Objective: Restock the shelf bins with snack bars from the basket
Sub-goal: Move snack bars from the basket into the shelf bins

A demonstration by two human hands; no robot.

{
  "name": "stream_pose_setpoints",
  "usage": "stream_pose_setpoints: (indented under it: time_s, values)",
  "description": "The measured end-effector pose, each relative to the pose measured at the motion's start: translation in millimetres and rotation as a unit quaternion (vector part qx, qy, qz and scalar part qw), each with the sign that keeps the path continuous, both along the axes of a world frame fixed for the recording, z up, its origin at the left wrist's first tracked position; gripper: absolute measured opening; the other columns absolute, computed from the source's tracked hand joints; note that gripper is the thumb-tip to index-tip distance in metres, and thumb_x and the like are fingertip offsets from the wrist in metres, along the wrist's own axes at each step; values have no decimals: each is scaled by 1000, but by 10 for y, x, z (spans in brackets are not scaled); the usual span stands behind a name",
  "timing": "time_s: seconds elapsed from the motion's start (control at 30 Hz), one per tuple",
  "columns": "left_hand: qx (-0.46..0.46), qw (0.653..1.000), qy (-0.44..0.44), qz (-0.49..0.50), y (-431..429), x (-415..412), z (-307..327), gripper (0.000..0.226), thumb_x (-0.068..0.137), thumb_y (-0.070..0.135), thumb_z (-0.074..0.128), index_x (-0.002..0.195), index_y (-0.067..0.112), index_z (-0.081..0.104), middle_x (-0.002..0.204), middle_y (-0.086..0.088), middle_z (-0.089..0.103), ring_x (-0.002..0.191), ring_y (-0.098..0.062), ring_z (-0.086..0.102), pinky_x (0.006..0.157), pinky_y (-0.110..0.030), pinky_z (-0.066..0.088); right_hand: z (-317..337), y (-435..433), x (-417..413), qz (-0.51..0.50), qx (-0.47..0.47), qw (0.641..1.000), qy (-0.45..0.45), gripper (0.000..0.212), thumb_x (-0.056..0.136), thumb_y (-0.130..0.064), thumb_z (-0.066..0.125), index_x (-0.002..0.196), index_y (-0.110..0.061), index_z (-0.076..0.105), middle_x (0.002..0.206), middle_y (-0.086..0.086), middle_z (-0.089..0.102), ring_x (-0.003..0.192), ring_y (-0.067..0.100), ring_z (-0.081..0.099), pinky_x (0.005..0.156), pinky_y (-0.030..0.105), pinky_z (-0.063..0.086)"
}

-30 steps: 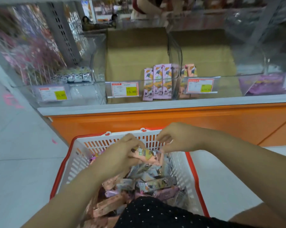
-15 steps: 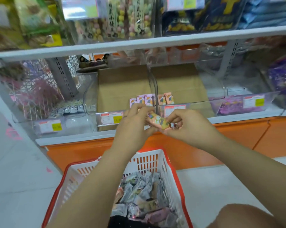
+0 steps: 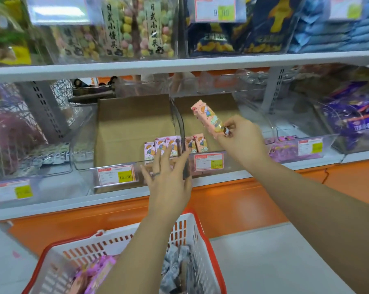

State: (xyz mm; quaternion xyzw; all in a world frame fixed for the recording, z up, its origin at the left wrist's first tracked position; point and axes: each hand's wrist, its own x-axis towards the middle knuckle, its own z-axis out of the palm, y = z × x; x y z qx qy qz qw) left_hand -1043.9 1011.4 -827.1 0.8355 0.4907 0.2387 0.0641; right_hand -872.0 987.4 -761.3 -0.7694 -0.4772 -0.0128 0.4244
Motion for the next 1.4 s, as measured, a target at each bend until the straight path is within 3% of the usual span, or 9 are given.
stream_pose_setpoints:
  time_s: [0.23, 0.4, 0.47, 0.63, 0.77, 0.93, 1.1, 1.23, 1.4]
  values:
    - [-2, 1000, 21, -7, 123, 29, -175, 69, 94, 34, 49, 145, 51, 5, 158, 6, -6, 140, -19, -22, 109, -60, -13, -120, 458, 214, -79, -204, 973, -74, 28, 83, -35, 67, 77, -10, 56, 71, 9, 58, 64, 26, 54, 51, 26, 35]
    - [-3, 1000, -24, -17, 141, 43, -203, 68, 91, 28, 53, 145, 49, 16, 157, 6, 2, 136, -15, -21, 110, -60, -10, -153, 603, 202, 18, -296, 955, -24, 47, 83, -26, 67, 122, -16, 43, 83, 1, 55, 75, 19, 55, 63, 25, 42]
    - [1, 999, -41, -21, 141, 45, -210, 68, 90, 26, 56, 144, 48, 22, 157, 5, 7, 137, -15, -18, 110, -60, -9, -96, 601, 191, 41, -336, 940, -37, 49, 84, -25, 66, 126, -17, 42, 78, -3, 53, 68, 11, 51, 54, 23, 36]
    - [8, 998, -52, -17, 156, 65, -235, 68, 88, 24, 57, 144, 46, 25, 157, 3, 11, 138, -16, -15, 110, -60, -7, -172, 567, 148, 41, -334, 942, -10, 16, 96, -31, 49, 89, -16, 50, 84, 1, 60, 70, 13, 55, 55, 26, 37]
    - [16, 999, -46, -16, 127, 63, -232, 68, 89, 25, 57, 144, 46, 24, 157, 2, 11, 140, -19, -13, 110, -61, -6, -255, 481, 49, 45, -342, 935, -78, 33, 100, -35, 26, 122, -21, 47, 111, 7, 60, 98, 26, 57, 89, 38, 45]
    - [-3, 1000, -5, -14, 75, 32, -190, 68, 93, 30, 51, 146, 48, 13, 158, 3, -2, 143, -23, -18, 111, -59, -9, -169, 324, -36, 32, -405, 901, -151, 23, 99, -21, 21, 90, -16, 42, 104, 11, 52, 109, 31, 47, 102, 46, 33]
    - [-12, 1000, -16, -21, -69, -43, -117, 60, 93, 30, 50, 144, 47, 22, 156, 3, 3, 144, -21, -10, 113, -55, -4, -194, 6, -254, 19, -206, 954, -218, 32, 98, -28, 32, 96, -18, 62, 114, 2, 61, 111, 26, 47, 94, 39, 31]
    - [-47, 990, -79, -105, -52, -212, 18, 46, 93, 24, 55, 137, 31, 46, 140, 1, 41, 131, -19, 37, 108, -33, 26, -336, -361, -511, 139, 24, 973, -182, 32, 89, -31, 41, 91, -16, 69, 96, 0, 65, 93, 23, 56, 77, 36, 46]
    - [-150, 979, -27, -134, -101, -721, -149, 34, 95, 23, 54, 128, 24, 57, 130, 4, 58, 110, -12, 58, 92, -29, 47, -629, -589, -665, 286, -166, 933, -142, 18, 92, -23, 52, 94, -18, 69, 95, -3, 68, 87, 14, 59, 79, 33, 48]
